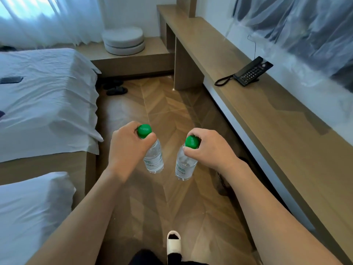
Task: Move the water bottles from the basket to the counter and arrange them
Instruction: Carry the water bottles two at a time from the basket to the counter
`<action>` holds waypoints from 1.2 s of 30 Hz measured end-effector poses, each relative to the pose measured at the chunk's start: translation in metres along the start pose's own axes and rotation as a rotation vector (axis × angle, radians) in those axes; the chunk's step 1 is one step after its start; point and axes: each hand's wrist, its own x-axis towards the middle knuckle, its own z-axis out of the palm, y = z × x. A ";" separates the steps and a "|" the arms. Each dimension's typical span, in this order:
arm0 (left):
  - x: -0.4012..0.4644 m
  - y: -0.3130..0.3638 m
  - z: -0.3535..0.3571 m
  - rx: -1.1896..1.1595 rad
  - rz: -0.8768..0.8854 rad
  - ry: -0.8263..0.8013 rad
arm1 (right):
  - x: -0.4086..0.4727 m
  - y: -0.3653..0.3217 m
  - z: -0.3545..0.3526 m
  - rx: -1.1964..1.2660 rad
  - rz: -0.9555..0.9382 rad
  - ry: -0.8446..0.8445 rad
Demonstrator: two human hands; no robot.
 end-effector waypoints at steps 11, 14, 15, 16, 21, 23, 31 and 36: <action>0.223 -0.038 0.029 -0.006 0.004 0.017 | 0.223 -0.008 -0.005 0.040 0.048 0.048; 0.290 -0.047 0.034 0.000 0.009 -0.028 | 0.285 -0.014 -0.005 0.031 0.073 0.064; 0.311 -0.049 0.035 0.000 0.007 -0.037 | 0.304 -0.017 -0.006 0.024 0.083 0.065; 0.332 -0.051 0.036 -0.008 0.020 -0.042 | 0.323 -0.020 -0.007 0.017 0.091 0.064; 0.434 -0.055 0.046 -0.054 0.101 -0.046 | 0.415 -0.031 -0.017 -0.002 0.096 0.108; 0.472 -0.057 0.054 -0.042 0.117 -0.040 | 0.452 -0.031 -0.019 0.015 0.106 0.120; 0.629 -0.075 0.104 -0.040 0.108 -0.035 | 0.617 -0.008 -0.017 0.015 0.096 0.094; 0.732 -0.067 0.129 -0.018 0.104 -0.035 | 0.719 0.002 -0.034 0.029 0.089 0.105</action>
